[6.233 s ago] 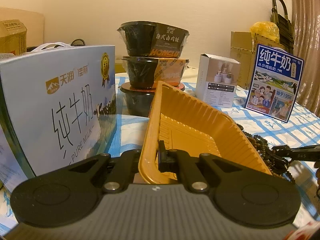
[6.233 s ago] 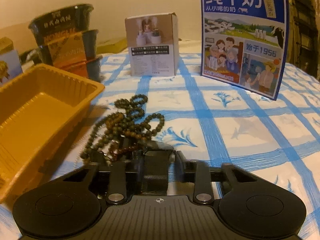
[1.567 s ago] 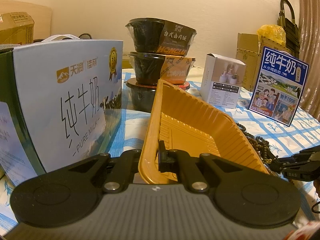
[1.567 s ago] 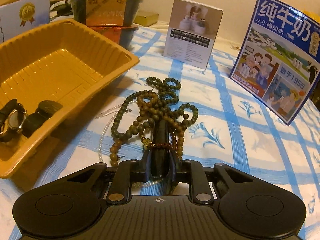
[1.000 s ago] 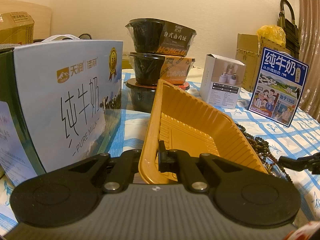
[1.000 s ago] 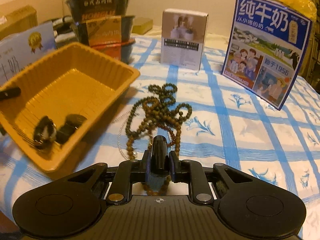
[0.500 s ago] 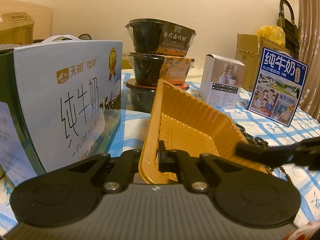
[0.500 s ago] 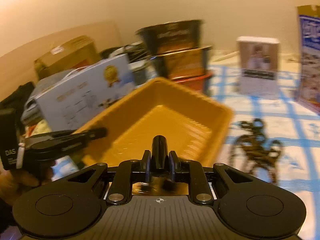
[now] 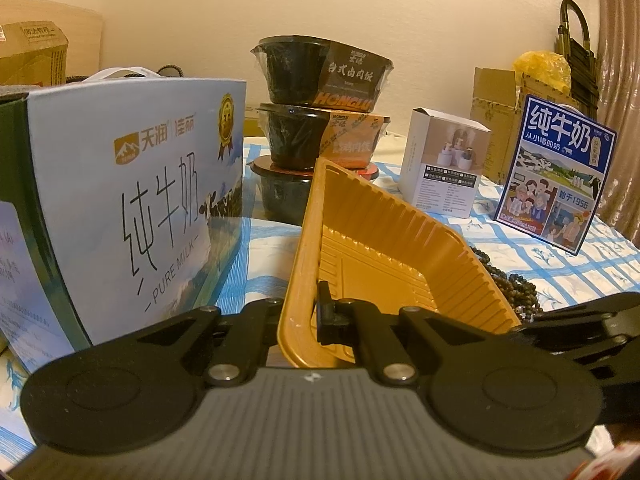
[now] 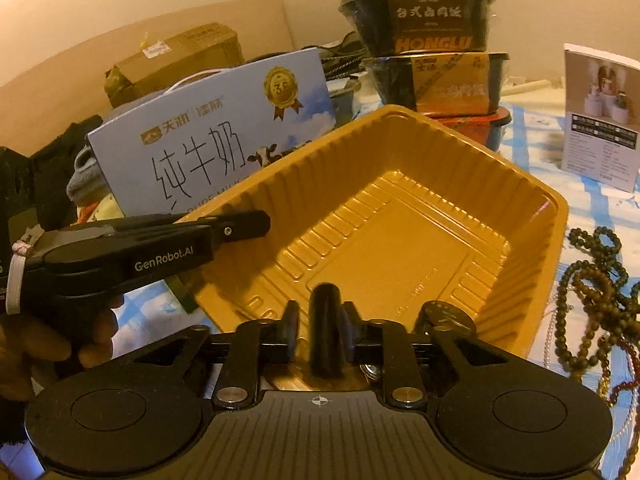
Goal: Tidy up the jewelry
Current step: 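Carry the item into the orange tray and open the right tool, then reach into the bead strings and grasp a black piece with the right tool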
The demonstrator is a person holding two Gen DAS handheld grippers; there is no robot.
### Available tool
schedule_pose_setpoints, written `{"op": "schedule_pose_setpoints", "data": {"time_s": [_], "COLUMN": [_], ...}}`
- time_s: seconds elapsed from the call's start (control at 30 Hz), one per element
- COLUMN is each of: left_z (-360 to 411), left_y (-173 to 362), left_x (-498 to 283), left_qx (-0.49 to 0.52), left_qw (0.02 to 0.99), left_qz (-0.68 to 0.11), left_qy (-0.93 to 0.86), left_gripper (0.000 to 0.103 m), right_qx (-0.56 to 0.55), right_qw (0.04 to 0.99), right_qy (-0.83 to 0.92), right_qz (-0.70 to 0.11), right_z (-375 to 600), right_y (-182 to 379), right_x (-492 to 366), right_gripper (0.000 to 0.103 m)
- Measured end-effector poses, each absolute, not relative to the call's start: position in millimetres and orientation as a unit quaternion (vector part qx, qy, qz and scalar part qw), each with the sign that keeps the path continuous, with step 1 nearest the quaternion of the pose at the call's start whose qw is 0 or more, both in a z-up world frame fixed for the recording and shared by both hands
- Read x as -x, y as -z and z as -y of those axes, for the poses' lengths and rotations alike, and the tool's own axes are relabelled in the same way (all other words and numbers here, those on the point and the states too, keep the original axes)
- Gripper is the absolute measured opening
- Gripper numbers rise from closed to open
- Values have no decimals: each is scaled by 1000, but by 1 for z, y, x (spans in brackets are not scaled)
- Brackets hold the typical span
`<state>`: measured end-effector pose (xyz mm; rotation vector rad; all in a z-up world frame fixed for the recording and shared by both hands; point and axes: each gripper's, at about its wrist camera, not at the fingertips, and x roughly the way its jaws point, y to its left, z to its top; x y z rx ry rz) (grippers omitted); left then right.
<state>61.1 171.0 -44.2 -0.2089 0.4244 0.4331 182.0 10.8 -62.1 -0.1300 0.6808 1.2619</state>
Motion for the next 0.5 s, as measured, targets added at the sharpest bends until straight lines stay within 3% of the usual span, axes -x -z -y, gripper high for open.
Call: {"op": "schedule_pose_setpoints", "data": {"time_s": [0.27, 0.5], "left_z": [-170, -170], "left_y": [44, 44], "left_x": [-61, -60], "left_qx": [102, 104], "left_qw": [949, 949], "left_qz": [-207, -207], "left_qy": [-212, -214], "left_gripper": [5, 4], "right_qx": [7, -6], "right_qw": [824, 863], "right_qy": [-480, -354], "right_qz": [-300, -360], "right_z": [59, 105], "right_y": [50, 74], "right_x": [-210, -263], "right_gripper": [31, 31]}}
